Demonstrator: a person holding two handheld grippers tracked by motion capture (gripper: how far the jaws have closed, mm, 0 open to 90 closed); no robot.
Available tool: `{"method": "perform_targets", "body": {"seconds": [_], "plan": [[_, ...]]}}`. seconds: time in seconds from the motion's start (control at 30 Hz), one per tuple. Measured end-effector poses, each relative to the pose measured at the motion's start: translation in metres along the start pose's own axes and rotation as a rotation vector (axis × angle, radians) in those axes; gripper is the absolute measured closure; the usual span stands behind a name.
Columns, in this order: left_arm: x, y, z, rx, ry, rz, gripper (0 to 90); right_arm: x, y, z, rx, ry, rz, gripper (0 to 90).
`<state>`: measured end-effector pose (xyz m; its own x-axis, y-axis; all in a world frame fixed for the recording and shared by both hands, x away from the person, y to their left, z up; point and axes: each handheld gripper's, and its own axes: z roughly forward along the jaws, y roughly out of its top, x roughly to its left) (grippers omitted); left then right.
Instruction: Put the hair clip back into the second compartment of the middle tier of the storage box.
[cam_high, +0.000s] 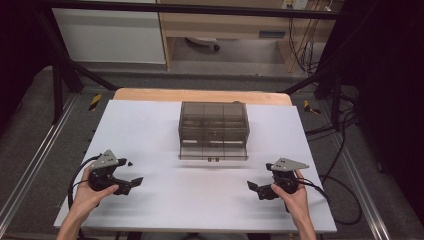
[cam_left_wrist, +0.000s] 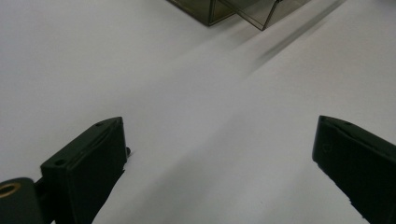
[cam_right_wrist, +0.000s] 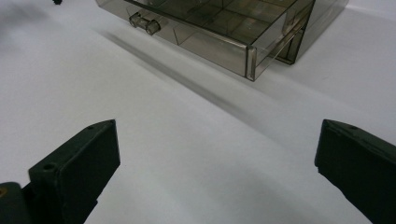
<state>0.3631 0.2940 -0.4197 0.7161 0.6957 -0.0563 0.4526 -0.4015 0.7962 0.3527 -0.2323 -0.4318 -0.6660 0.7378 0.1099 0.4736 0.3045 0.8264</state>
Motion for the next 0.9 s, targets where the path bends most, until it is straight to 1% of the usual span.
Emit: {"method": "perform_targets", "body": {"seconds": [0.2, 0.33, 0.5, 0.63, 0.8, 0.9], "plan": [[0.000, 0.002, 0.002, 0.019, -0.001, 0.007, 2.5, -0.002, 0.000, 0.000, 0.001, 0.000, 0.009, 0.7], [0.001, 0.004, 0.002, 0.023, 0.003, 0.001, 2.5, -0.002, 0.000, -0.002, 0.000, 0.004, 0.010, 0.7], [0.001, 0.011, 0.003, 0.027, 0.011, 0.003, 2.5, -0.003, -0.001, -0.002, 0.004, -0.004, 0.002, 0.7], [0.002, 0.016, 0.005, 0.029, 0.012, 0.003, 2.6, -0.003, -0.002, -0.003, 0.001, -0.003, 0.005, 0.6], [0.005, 0.022, 0.009, 0.041, 0.019, 0.002, 2.5, -0.004, -0.002, -0.004, 0.001, -0.002, 0.004, 0.6], [0.008, 0.024, 0.012, 0.044, 0.024, -0.007, 2.5, -0.005, -0.003, -0.004, 0.002, 0.000, 0.005, 0.6]]}}
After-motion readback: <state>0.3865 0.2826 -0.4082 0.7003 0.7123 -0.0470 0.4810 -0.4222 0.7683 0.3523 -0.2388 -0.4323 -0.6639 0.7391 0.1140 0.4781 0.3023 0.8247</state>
